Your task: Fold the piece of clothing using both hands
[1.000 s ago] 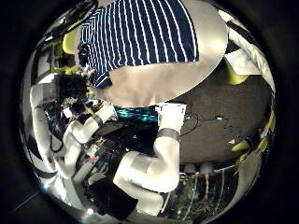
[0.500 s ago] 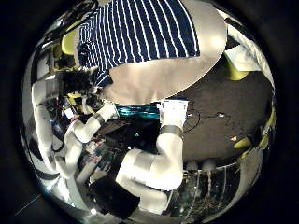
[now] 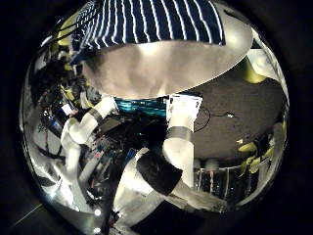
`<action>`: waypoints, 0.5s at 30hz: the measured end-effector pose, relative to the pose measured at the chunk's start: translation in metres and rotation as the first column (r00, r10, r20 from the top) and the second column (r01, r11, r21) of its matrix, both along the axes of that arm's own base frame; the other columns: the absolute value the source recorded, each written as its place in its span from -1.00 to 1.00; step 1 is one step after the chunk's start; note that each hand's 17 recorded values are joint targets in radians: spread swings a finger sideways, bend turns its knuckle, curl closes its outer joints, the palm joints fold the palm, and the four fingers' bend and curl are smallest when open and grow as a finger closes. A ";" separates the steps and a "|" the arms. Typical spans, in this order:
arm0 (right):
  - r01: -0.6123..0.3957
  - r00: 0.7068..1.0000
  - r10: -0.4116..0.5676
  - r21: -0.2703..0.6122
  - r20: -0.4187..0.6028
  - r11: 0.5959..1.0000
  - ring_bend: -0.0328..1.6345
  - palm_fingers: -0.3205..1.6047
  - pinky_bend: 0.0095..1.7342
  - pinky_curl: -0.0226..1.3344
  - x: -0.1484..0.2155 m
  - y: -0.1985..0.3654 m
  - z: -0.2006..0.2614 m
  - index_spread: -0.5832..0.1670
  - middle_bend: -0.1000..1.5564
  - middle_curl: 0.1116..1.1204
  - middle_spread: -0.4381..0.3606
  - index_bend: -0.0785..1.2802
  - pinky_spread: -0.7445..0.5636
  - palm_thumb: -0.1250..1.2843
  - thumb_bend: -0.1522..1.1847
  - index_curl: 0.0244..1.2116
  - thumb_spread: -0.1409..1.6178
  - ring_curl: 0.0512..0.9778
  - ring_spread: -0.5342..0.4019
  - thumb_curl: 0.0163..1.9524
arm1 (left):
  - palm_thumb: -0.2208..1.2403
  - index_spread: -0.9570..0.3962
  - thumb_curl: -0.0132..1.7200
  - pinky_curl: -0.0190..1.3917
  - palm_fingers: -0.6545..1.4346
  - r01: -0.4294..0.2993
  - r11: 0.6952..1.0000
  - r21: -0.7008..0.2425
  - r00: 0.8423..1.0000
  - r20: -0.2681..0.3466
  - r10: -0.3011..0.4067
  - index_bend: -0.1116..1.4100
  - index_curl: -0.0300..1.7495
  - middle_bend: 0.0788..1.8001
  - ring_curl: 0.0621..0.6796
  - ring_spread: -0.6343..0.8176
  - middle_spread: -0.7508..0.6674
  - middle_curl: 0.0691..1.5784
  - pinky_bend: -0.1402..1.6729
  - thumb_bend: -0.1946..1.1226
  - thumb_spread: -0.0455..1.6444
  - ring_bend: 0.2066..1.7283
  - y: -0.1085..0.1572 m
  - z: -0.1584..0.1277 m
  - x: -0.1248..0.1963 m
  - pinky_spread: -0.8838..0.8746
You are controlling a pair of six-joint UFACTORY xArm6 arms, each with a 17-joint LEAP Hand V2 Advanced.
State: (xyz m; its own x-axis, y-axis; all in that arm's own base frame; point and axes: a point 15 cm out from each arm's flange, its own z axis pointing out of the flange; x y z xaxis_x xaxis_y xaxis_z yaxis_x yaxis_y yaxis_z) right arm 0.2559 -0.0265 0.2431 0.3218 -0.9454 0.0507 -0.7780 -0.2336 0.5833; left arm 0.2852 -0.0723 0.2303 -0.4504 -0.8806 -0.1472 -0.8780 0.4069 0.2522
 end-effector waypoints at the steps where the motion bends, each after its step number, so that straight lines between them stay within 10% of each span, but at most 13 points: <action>1: -0.006 1.000 0.006 -0.001 0.016 1.000 -0.18 -0.42 -0.40 -0.54 0.003 0.003 -0.008 -0.27 -0.53 -0.47 0.09 -0.68 0.57 -0.31 -0.79 -0.64 0.43 -0.47 0.24 -0.72 | 0.25 -0.49 -0.38 0.00 0.63 0.003 1.000 0.005 1.000 -0.016 -0.003 -0.11 -0.11 0.01 0.49 -0.73 -0.71 0.08 0.39 -0.66 0.36 0.52 0.000 0.001 -0.001 -0.70; 15: -0.026 0.976 0.030 -0.022 0.213 0.999 -0.11 -0.37 -0.39 -0.58 0.033 0.043 -0.077 -0.10 -0.42 -0.40 -0.04 -0.64 0.47 -0.30 -0.81 -0.60 0.39 -0.45 0.06 -0.72 | 0.26 -0.66 -0.28 0.05 0.58 0.021 1.000 0.021 0.998 -0.059 -0.019 -0.23 0.22 0.04 0.55 -0.74 -0.77 0.20 0.45 -0.72 0.35 0.59 -0.004 0.026 0.011 -0.69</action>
State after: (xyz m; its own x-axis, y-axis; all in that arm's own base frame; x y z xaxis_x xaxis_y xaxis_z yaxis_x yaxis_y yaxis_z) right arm 0.2887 0.0168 0.1662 0.3284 -0.9343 0.1388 -0.8783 -0.2480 0.4087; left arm 0.2962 -0.0758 0.2566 -0.4765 -0.8682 -0.1387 -0.8530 0.4182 0.3123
